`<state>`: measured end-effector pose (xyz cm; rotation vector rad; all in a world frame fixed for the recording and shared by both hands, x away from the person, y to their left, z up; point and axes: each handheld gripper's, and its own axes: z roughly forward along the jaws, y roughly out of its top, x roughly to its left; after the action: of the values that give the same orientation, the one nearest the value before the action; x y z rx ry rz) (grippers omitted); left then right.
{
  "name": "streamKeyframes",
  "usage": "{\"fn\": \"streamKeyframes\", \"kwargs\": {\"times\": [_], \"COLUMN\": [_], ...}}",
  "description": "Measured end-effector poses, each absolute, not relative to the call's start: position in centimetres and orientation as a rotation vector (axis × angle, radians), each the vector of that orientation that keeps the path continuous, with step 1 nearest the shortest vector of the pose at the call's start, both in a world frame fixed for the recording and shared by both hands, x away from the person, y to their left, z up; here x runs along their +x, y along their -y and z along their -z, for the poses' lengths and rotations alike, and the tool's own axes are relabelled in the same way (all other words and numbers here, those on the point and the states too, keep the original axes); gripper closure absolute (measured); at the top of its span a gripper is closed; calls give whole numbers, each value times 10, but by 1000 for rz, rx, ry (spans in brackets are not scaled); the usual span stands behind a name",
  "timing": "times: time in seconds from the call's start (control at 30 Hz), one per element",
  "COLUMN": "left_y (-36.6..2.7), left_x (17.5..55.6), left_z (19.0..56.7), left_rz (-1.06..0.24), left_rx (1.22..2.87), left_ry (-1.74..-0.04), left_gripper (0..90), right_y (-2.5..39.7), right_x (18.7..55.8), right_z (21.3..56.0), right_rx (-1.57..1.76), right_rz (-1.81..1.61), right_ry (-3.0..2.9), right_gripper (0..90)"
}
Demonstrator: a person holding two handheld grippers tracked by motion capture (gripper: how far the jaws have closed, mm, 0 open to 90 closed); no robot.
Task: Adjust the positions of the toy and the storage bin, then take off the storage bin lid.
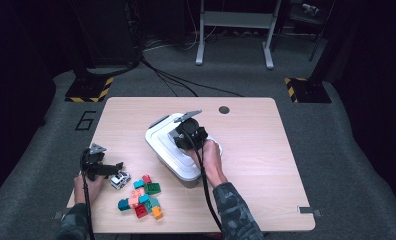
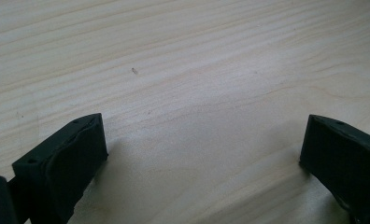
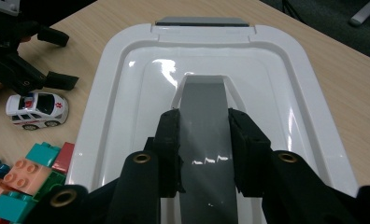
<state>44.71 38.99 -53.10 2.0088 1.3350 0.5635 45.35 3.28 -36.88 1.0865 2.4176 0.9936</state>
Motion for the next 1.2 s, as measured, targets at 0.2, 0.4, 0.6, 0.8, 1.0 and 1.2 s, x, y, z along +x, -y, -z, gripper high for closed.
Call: {"fn": "streamKeyframes", "kwargs": {"times": [0.2,0.4,0.6,0.8,1.0,1.2], "left_y": [-390,-390,-390,-390,-393,-393], "left_x": [447,447,447,448,449,450], "left_z": [531,532,532,532,532,532], "left_rz": [-562,-570,-570,-571,-571,-591], "left_rx": [2010,2000,2001,1988,1963,1957], "left_ry": [-1336,-1335,-1336,-1338,-1370,-1396], "left_gripper": [1,1,1,5,9,9], "right_y": [-36,-39,-39,-40,-40,-39], "right_x": [452,451,451,450,450,451], "right_z": [370,371,371,370,370,365], "right_rx": [1094,1080,1056,1078,1080,1076], "right_rz": [-1009,-1011,-996,-984,-981,-993], "right_ry": [-2399,-2387,-2380,-2387,-2388,-2374], "right_gripper": [671,670,670,670,670,669]}}
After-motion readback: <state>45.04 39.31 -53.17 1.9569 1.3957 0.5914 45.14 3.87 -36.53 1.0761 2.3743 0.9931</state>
